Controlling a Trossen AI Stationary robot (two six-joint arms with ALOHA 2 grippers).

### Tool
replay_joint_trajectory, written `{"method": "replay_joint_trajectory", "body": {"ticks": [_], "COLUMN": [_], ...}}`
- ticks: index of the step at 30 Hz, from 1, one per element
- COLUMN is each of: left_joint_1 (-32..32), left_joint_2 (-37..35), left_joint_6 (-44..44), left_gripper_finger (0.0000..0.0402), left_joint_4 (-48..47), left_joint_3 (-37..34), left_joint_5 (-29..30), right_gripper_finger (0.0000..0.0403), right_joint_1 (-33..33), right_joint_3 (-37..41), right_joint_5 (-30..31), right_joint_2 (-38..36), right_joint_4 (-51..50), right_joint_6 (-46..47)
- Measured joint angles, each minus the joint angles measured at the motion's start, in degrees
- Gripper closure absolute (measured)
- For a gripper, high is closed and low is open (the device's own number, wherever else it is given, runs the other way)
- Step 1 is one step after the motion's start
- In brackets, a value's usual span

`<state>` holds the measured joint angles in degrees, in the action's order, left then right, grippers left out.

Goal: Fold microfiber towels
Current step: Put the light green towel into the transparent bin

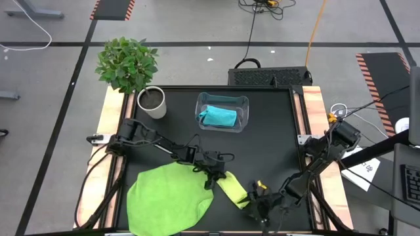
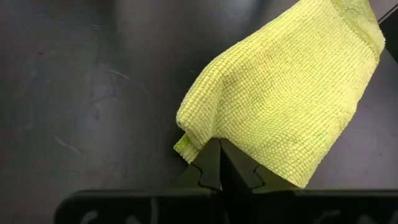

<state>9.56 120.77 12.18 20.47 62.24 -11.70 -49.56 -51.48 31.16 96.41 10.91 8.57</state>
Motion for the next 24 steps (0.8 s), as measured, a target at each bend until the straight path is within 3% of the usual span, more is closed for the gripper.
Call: {"method": "replay_joint_trajectory", "body": {"ticks": [4, 7, 13, 18, 24], "left_joint_1": [-0.45, -0.9, -1.57, -1.52, -1.08], "left_joint_2": [0.0, 0.02, 0.13, 0.13, 0.13], "left_joint_6": [0.38, 0.69, 3.0, 4.13, 4.49], "left_gripper_finger": [0.0398, 0.0394, 0.0397, 0.0399, 0.0399], "left_joint_4": [0.18, 0.44, 2.19, 2.45, 2.98], "left_joint_3": [0.0, 0.0, -0.07, -0.07, -0.07], "left_joint_5": [0.04, 0.62, 3.06, 3.69, 3.76], "right_gripper_finger": [0.0147, 0.0125, 0.0134, 0.0151, 0.0167], "right_joint_1": [0.12, 0.15, 1.5, 2.89, 4.22], "right_joint_3": [-7.16, -13.78, -22.4, -23.26, -23.26], "right_joint_5": [-0.01, 0.1, 3.75, 5.14, 9.37], "right_joint_2": [3.09, 6.55, 13.29, 16.96, 17.87], "right_joint_4": [-12.09, -22.06, -34.37, -37.56, -47.76], "right_joint_6": [4.51, 7.58, 16.12, 17.39, 25.61]}}
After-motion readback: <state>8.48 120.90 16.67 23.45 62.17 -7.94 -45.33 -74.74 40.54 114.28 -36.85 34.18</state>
